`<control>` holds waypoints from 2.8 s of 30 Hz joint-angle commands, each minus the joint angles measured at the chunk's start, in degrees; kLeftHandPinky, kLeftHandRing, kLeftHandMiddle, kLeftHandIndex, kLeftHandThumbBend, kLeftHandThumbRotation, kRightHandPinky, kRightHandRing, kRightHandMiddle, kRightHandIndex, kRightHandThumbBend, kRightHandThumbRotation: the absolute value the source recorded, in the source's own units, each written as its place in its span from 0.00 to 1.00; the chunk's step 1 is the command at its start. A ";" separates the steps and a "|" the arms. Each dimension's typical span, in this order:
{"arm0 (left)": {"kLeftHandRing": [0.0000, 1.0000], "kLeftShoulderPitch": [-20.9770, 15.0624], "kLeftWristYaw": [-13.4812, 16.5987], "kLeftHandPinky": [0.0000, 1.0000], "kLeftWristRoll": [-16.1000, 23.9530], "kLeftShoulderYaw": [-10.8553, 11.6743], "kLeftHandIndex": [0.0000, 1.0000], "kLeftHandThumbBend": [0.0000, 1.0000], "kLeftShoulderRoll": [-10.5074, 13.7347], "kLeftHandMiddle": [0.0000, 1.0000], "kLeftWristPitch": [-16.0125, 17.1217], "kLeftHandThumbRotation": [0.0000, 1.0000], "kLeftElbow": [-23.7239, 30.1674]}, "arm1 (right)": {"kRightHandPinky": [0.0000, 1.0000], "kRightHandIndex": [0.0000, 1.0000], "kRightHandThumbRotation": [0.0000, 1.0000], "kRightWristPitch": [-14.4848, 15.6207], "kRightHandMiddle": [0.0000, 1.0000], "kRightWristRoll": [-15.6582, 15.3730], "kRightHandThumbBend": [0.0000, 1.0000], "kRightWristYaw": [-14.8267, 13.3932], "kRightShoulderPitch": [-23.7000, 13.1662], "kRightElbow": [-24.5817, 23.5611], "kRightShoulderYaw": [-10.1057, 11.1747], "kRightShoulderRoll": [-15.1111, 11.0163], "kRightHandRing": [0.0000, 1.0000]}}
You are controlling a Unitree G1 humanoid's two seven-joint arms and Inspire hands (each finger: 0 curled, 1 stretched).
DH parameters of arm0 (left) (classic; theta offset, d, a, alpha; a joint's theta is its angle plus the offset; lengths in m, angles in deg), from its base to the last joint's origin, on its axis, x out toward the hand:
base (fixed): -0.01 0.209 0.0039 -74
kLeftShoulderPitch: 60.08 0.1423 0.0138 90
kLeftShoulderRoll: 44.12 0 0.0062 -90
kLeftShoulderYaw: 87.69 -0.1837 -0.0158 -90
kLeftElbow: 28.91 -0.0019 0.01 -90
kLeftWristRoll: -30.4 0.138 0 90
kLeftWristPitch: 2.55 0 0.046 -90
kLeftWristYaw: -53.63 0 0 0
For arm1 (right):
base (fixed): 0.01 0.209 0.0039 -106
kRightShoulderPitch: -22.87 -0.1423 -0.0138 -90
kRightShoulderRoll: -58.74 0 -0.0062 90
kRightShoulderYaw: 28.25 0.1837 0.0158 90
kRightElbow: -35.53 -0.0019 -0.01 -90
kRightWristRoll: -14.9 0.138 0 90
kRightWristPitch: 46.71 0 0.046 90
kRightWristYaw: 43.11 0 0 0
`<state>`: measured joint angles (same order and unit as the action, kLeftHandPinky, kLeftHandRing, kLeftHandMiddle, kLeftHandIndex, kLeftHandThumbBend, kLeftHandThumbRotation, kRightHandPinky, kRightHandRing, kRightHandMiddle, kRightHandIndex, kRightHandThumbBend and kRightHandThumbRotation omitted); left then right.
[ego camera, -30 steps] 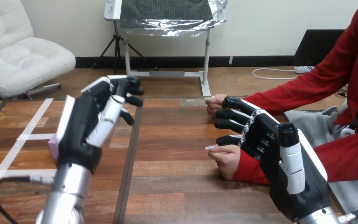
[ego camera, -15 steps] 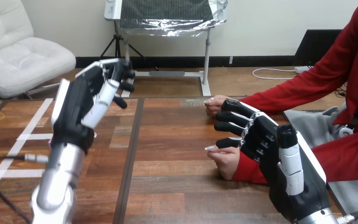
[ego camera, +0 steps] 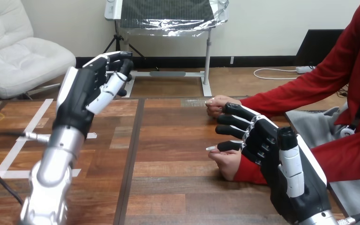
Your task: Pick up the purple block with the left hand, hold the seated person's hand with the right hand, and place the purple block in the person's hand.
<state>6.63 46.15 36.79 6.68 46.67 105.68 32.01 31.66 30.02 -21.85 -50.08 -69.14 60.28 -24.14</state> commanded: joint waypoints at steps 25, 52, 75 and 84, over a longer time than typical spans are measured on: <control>0.88 -23.72 0.97 0.77 13.00 -8.22 0.86 0.57 6.78 0.88 -1.90 0.62 -27.02 | 0.67 0.81 1.00 -3.39 0.79 0.29 0.85 0.40 -4.81 0.77 1.46 -0.18 0.78; 0.87 -31.16 9.45 0.78 25.67 -17.30 0.86 0.64 8.64 0.87 -7.24 0.62 -38.13 | 0.68 0.82 1.00 -3.27 0.79 0.70 0.85 1.08 -4.59 0.56 1.48 -0.54 0.78; 0.83 -31.63 12.52 0.77 25.50 -18.23 0.83 0.67 8.81 0.83 -10.52 0.45 -42.77 | 0.68 0.81 1.00 -3.91 0.79 0.36 0.84 1.35 -4.61 0.96 1.39 -0.15 0.78; 0.84 -31.17 12.64 0.78 25.69 -18.50 0.84 0.66 9.44 0.85 -13.00 0.44 -44.27 | 0.68 0.81 1.00 -4.25 0.78 0.37 0.84 1.31 -4.89 1.31 1.60 0.06 0.77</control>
<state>-20.75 57.86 62.37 -10.92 54.52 93.67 -11.49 29.34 30.13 -20.46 -50.84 -67.66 61.07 -24.36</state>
